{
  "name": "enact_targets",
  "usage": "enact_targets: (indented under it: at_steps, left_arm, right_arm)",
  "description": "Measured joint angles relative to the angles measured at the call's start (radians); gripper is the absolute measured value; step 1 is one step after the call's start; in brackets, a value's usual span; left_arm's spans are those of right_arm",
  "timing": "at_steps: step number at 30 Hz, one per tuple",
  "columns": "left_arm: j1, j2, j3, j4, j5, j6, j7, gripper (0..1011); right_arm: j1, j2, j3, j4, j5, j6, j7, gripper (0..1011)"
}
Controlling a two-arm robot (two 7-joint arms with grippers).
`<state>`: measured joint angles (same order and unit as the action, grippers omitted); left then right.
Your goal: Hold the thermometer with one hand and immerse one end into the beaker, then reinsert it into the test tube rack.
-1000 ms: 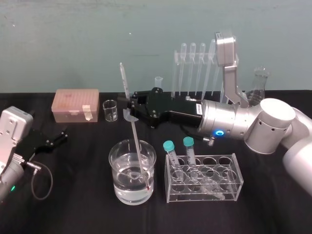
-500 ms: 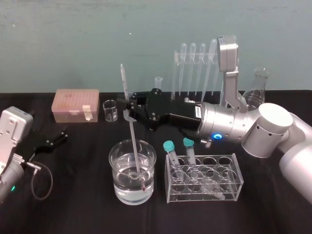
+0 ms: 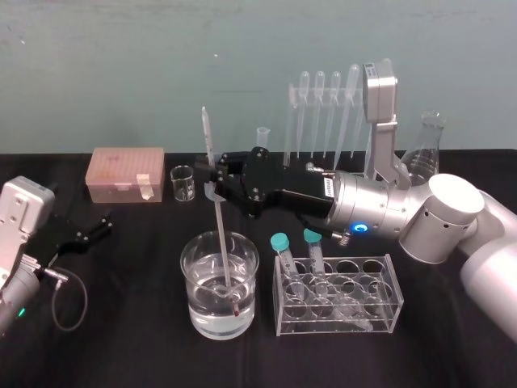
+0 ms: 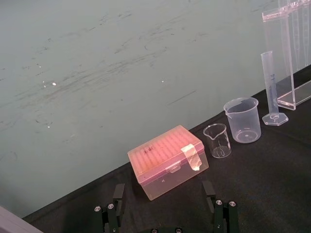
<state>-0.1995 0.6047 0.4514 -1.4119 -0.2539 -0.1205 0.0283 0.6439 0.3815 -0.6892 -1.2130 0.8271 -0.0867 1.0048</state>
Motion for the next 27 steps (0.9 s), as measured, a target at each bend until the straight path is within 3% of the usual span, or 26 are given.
enact_targets:
  at_steps: [27]
  left_arm:
    - [0.000, 0.000, 0.000, 0.000, 0.000, 0.000, 0.000, 1008]
  right_arm:
    - [0.012, -0.017, -0.007, 0.022, -0.016, -0.006, 0.020, 56]
